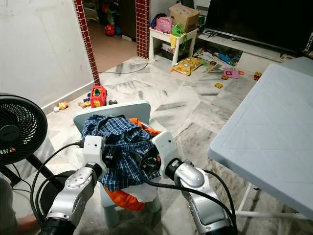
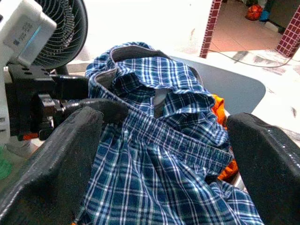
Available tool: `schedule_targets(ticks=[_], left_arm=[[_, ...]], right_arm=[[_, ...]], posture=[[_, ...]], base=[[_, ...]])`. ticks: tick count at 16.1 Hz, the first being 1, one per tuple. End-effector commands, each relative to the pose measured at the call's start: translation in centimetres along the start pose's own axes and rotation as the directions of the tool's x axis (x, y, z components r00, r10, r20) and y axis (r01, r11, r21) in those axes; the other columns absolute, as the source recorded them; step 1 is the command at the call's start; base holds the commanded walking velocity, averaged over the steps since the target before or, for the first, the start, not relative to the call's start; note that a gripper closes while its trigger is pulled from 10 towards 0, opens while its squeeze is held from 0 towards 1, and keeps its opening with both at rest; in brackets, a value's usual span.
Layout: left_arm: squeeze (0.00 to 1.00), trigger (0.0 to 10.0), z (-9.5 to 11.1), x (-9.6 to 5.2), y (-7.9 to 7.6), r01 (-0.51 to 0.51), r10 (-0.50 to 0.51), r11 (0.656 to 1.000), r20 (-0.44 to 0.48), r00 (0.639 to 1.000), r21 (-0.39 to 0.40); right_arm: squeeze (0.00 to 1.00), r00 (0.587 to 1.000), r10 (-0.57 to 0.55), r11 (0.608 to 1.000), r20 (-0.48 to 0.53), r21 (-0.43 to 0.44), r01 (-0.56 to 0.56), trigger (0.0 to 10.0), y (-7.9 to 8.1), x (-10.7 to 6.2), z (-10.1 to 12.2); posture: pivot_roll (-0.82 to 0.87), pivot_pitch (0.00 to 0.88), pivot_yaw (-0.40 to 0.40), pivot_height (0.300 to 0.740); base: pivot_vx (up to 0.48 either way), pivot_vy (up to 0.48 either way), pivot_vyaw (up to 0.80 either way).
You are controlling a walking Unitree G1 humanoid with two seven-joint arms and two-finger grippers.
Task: Hang hanger
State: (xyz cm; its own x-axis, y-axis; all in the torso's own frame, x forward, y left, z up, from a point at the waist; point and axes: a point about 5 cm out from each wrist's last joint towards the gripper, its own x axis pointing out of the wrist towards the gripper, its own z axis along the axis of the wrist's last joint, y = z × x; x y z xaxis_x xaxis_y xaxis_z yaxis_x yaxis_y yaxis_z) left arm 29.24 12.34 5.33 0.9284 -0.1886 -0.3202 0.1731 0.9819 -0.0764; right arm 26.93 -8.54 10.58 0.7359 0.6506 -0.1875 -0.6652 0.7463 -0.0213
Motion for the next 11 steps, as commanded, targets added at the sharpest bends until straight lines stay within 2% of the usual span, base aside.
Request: schedule_targets(ticks=[1, 7, 11], left_arm=[[0.0, 0.0, 0.5, 0.1, 0.4, -0.009, 0.009, 1.0, 0.018, 1.0, 0.006], [0.0, 0.0, 0.6, -0.3, 0.1, 0.01, -0.01, 1.0, 0.036, 0.999, 0.002], [0.0, 0.0, 0.8, -0.9, -0.2, 0.0, 0.001, 1.0, 0.056, 0.998, -0.019]], right_arm=[[0.0, 0.999, -0.026, 1.0, 0.022, -0.008, 0.026, 10.0, -0.2, -0.2, 0.4], [0.0, 0.997, -0.074, 0.997, 0.015, -0.004, 0.074, 10.0, -1.1, -1.0, 0.2], [0.0, 0.999, -0.05, 0.999, 0.014, -0.013, 0.05, 10.0, -1.2, -0.3, 0.5]], posture=[[-0.03, 0.0, 0.003, 0.74], [-0.04, 0.0, 0.009, 0.74], [0.0, 0.007, -0.017, 0.74]], base=[[0.0, 0.0, 0.0], [0.0, 0.0, 0.0], [0.0, 0.0, 0.0]])
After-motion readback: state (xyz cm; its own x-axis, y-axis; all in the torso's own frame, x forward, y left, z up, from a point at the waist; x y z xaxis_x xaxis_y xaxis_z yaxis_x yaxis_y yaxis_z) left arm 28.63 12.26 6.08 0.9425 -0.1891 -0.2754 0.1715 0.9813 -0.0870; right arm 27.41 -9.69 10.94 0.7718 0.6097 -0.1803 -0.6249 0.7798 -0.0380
